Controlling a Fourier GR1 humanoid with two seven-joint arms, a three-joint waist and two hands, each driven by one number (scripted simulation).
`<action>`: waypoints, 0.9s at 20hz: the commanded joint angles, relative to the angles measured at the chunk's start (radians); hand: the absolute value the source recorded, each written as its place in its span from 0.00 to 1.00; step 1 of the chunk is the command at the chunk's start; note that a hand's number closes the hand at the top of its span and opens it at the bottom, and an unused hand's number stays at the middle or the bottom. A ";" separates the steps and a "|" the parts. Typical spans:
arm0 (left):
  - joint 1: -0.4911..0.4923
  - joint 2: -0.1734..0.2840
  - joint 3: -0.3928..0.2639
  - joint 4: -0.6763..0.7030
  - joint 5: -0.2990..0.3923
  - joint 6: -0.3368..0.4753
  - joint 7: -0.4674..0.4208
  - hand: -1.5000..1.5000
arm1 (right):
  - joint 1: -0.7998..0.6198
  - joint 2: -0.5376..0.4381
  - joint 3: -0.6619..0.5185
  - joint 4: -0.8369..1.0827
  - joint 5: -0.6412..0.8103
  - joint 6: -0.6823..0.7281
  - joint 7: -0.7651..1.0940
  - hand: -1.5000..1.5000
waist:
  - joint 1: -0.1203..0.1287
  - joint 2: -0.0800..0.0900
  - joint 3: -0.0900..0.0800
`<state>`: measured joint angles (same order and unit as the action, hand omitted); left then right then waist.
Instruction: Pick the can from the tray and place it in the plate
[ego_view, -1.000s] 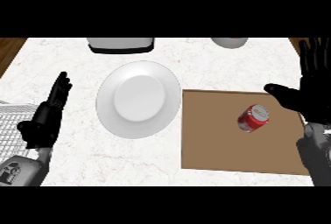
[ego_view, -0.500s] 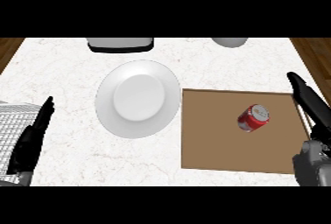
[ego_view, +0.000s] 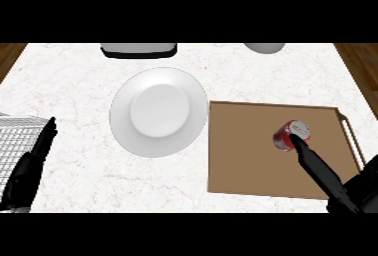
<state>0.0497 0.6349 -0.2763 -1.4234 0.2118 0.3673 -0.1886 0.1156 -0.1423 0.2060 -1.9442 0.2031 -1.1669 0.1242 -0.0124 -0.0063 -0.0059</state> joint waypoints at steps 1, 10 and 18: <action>-0.020 0.003 0.004 -0.015 0.002 -0.002 0.040 0.50 | 0.125 -0.090 0.047 -0.030 0.070 0.077 0.193 0.00 | -0.006 0.005 -0.003; 0.007 0.013 0.014 -0.022 -0.010 -0.027 -0.006 0.50 | 0.166 -0.346 -0.060 -0.194 0.151 0.346 0.745 0.00 | 0.016 0.010 -0.003; 0.021 0.010 0.050 0.003 -0.002 -0.066 -0.026 0.50 | -0.073 -0.459 -0.119 -0.205 0.122 0.608 1.163 0.00 | 0.031 0.008 0.003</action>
<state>0.0473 0.6284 -0.2532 -1.4307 0.1946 0.3353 -0.1941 0.1354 -0.5379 0.1234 -2.1350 0.3487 -0.6822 1.0617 0.0118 0.0029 -0.0046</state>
